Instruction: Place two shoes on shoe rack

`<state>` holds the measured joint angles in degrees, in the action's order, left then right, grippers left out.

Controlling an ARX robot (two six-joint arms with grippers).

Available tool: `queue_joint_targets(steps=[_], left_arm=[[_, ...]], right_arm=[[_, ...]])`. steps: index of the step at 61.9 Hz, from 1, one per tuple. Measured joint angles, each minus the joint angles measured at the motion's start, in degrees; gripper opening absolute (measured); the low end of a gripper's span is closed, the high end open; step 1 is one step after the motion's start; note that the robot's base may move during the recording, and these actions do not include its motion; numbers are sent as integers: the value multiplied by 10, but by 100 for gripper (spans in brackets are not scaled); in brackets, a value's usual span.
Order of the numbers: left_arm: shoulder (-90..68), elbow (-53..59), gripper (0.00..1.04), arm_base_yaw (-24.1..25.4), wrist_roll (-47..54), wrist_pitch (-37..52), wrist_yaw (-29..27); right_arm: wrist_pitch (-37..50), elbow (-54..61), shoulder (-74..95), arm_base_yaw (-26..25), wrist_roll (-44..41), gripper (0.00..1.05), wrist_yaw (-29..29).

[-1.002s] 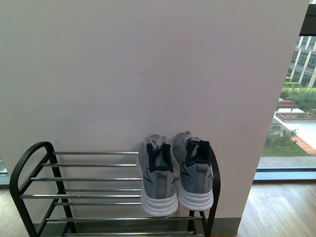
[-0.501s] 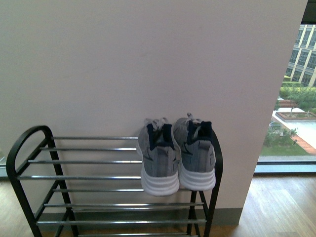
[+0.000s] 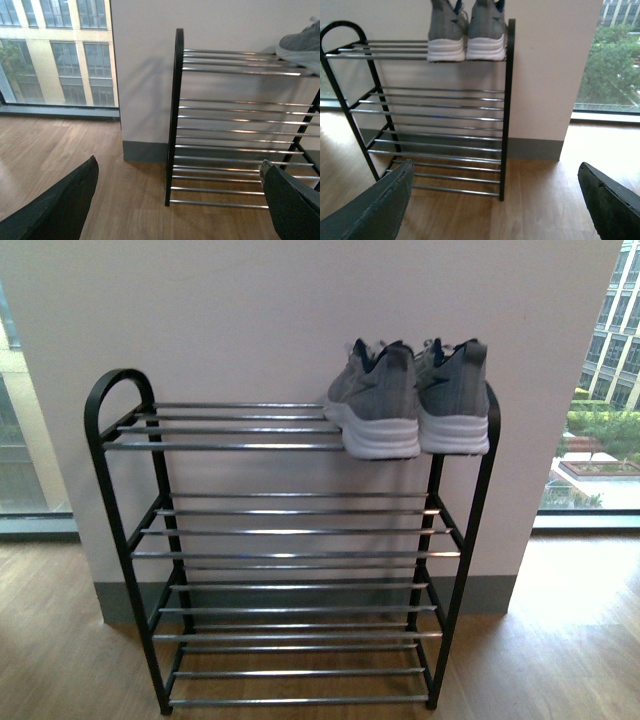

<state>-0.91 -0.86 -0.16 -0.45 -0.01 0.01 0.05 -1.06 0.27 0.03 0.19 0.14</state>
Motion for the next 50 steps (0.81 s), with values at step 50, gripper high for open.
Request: queue_joint_targets(steps=[50], left_arm=[[0,0,95,0,0,0,0]], right_arm=[[-1,0,0,0,0,95,-1]])
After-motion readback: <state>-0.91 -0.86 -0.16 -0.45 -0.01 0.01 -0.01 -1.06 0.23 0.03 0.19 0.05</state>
